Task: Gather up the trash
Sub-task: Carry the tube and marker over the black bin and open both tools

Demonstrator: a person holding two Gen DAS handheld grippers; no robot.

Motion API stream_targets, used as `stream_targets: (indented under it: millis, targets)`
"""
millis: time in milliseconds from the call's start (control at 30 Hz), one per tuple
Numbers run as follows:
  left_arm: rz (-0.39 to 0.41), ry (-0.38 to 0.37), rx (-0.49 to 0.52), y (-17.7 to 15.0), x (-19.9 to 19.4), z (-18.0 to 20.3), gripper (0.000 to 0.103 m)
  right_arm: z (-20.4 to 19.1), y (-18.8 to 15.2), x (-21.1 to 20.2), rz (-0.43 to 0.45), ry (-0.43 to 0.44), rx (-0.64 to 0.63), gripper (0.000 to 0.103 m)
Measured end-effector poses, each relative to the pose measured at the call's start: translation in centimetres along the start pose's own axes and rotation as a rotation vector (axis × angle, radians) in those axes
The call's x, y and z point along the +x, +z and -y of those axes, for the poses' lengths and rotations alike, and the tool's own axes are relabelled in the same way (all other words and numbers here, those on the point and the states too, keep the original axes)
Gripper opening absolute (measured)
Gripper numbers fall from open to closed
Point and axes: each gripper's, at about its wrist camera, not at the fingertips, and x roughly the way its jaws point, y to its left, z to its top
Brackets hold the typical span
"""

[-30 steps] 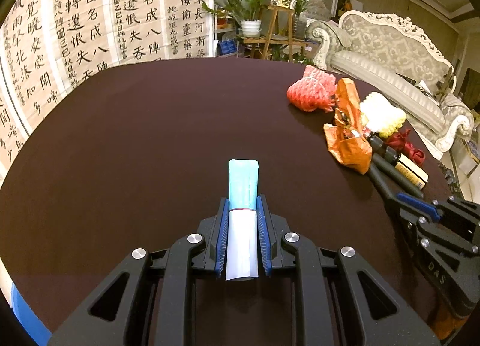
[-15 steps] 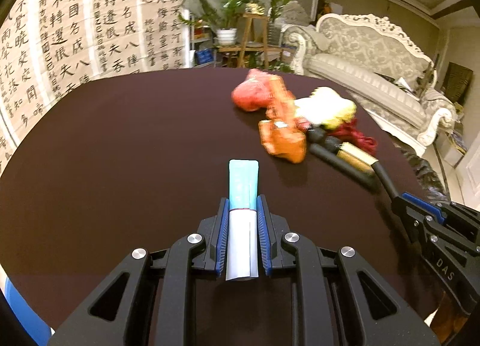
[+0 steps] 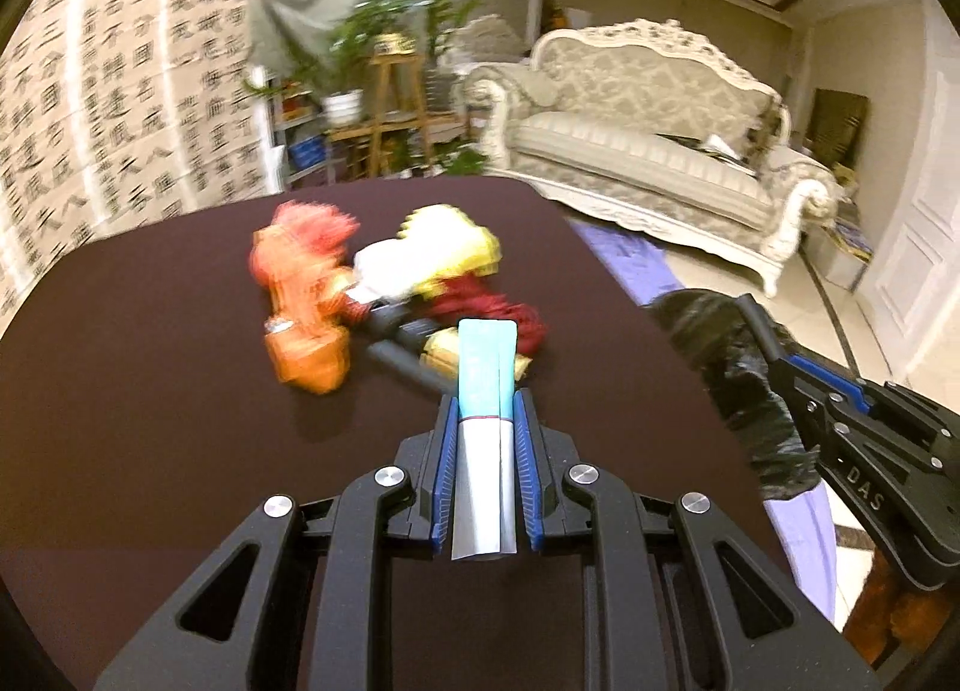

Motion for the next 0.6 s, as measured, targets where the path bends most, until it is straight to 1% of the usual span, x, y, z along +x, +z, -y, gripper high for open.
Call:
stream_targets:
  millis: [200, 433, 600]
  targets:
    - [0.009, -0.059, 0.073, 1.6, 1.8, 4.8, 0.02, 3.7, 0.1, 0.5, 0.018, -0.06, 0.042, 0.012]
    - [0.007, -0.086, 0.13, 2.9, 4.1, 8.8, 0.02, 7.1, 0.3, 1.4, 0.029, -0.095, 0.085, 0.012]
    - [-0.006, -0.087, 0.168, 3.5, 6.1, 10.9, 0.02, 8.8, 0.7, 2.2, 0.036, -0.105, 0.109, 0.012]
